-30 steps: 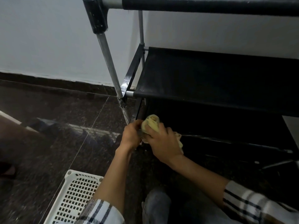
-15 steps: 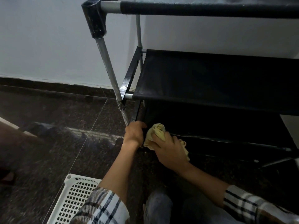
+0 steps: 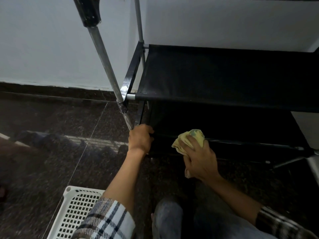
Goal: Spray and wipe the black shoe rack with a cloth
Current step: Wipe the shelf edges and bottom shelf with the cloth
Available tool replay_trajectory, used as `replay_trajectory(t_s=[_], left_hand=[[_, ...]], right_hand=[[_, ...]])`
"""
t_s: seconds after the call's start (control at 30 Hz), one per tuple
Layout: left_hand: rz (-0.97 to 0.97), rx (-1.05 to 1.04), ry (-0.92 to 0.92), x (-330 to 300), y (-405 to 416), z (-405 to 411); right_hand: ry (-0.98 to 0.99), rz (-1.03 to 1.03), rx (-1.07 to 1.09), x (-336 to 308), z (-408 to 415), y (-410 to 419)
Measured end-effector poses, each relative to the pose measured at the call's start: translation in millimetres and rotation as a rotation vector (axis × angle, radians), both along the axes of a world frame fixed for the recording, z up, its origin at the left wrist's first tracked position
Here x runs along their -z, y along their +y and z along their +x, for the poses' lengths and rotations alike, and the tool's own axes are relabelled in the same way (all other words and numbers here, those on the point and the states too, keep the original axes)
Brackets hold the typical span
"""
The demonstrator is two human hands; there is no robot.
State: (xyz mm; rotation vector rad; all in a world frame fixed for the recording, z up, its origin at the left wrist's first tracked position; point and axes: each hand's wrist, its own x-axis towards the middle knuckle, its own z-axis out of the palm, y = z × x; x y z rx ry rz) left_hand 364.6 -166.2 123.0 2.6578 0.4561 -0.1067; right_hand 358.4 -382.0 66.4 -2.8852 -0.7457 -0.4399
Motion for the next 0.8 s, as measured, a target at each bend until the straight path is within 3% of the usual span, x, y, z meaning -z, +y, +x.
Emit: replay_trajectory(t_s=[0.3, 0.5, 0.6, 0.8], left_hand=[[0.122, 0.038, -0.121, 3.5, -6.3, 1.8], [0.085, 0.039, -0.108, 6.5, -4.0, 0.0], [0.083, 0.025, -0.126, 7.5, -6.0, -0.8], [0.123, 0.026, -0.146, 4.6, -8.4, -1.0]], right_hand=[[0.032, -0.022, -0.184, -15.5, 3.8, 65.8], [0.21, 0.349, 0.16, -7.8, 6.5, 18.0], [0.181, 0.275, 0.157, -10.0, 4.3, 33.8], [0.163, 0.165, -0.068, -12.9, -1.2, 75.3]])
